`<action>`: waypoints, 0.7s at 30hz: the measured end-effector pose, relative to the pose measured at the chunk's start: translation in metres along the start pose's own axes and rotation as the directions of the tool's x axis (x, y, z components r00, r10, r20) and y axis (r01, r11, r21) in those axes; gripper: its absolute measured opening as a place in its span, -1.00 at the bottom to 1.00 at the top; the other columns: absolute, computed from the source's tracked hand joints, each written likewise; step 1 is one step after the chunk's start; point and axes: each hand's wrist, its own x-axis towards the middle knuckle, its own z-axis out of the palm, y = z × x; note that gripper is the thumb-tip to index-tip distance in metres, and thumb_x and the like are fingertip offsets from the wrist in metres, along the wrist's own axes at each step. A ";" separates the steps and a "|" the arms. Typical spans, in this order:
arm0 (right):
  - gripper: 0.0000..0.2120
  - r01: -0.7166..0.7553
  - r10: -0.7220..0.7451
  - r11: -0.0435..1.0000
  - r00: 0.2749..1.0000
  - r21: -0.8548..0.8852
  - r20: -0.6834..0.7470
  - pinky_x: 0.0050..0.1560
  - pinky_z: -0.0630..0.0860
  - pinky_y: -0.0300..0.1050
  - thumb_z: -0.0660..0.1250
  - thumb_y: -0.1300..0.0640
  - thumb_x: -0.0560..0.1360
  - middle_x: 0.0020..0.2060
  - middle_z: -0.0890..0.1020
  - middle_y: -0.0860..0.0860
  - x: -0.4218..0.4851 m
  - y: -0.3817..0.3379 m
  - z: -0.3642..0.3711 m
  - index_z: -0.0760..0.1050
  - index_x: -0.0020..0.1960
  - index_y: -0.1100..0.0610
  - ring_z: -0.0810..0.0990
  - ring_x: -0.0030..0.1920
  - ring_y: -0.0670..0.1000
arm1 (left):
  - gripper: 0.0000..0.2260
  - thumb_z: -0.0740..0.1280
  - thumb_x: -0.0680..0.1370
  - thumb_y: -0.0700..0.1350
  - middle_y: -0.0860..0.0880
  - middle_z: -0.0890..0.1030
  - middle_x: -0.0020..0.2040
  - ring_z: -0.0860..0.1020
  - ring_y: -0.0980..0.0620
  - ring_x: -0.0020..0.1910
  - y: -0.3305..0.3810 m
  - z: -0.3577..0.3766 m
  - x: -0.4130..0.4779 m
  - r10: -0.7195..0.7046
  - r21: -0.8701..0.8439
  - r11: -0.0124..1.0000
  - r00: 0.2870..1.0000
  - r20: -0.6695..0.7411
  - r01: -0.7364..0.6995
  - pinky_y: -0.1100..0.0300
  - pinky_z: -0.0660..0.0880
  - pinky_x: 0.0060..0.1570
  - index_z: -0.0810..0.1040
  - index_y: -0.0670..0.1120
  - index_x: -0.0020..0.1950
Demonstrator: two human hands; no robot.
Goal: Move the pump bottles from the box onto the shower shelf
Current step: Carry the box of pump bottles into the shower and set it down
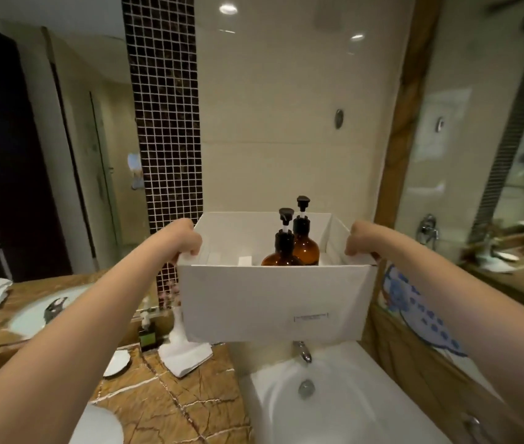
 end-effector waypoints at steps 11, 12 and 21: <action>-0.66 -0.384 0.385 0.922 0.897 0.050 -0.216 -0.42 0.37 -0.19 0.32 0.20 0.47 -0.05 0.55 0.14 -0.105 0.105 -0.036 0.44 0.23 0.25 0.49 -0.23 0.04 | -0.65 0.18 0.44 -0.39 -0.32 0.53 0.00 0.52 -0.22 -0.12 0.107 0.061 0.001 0.402 -0.073 0.915 0.877 0.262 -0.397 0.10 0.44 -0.43 0.43 -0.31 0.22; -0.66 -0.421 0.425 0.905 0.876 0.064 -0.227 -0.43 0.36 -0.19 0.31 0.19 0.47 -0.07 0.53 0.12 -0.120 0.114 -0.038 0.45 0.22 0.25 0.49 -0.22 0.04 | -0.65 0.19 0.44 -0.40 -0.34 0.55 0.03 0.56 -0.26 -0.08 0.116 0.069 -0.004 0.429 -0.090 0.902 0.859 0.279 -0.422 0.05 0.47 -0.39 0.44 -0.32 0.22; -0.74 -0.630 0.681 0.733 0.677 0.256 -0.279 -0.19 0.57 -0.13 0.30 0.21 0.48 -0.05 0.58 0.17 -0.269 0.193 -0.047 0.47 0.16 0.25 0.59 -0.09 0.12 | -0.67 0.25 0.43 -0.40 -0.32 0.54 0.06 0.55 -0.27 0.03 0.211 0.133 -0.089 0.669 -0.211 0.727 0.606 0.430 -0.653 -0.02 0.51 -0.21 0.44 -0.37 0.19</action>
